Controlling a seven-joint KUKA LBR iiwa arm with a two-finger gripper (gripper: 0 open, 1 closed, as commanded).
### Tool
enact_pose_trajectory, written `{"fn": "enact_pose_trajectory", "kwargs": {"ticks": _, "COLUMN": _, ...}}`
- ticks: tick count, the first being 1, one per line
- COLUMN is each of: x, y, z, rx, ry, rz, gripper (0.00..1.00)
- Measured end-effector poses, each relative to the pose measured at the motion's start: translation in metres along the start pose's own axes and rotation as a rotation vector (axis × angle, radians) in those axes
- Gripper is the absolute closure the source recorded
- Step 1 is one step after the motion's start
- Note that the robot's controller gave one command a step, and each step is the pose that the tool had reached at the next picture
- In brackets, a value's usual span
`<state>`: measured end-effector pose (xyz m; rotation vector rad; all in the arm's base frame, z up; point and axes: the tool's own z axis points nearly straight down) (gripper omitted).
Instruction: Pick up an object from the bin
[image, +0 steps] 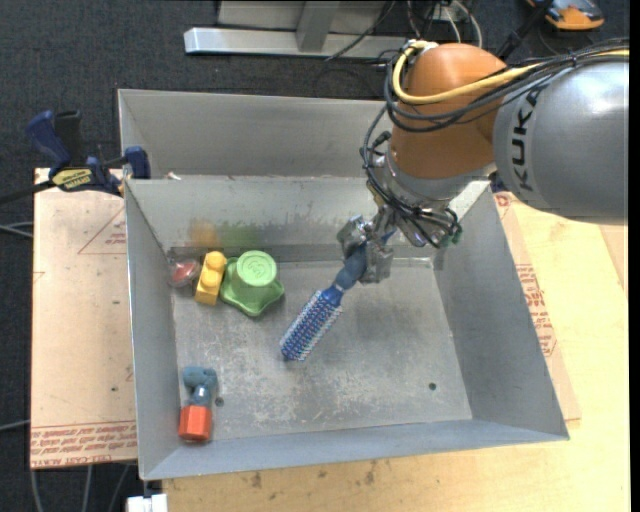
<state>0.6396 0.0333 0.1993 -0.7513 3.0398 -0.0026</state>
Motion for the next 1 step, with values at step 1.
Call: {"fn": "enact_pose_trajectory", "kwargs": {"ticks": 1, "x": 0.0072, "y": 0.0022, "z": -0.0749, "rx": -0.002, "ry": 0.001, "rz": -0.447, "gripper": 1.00}}
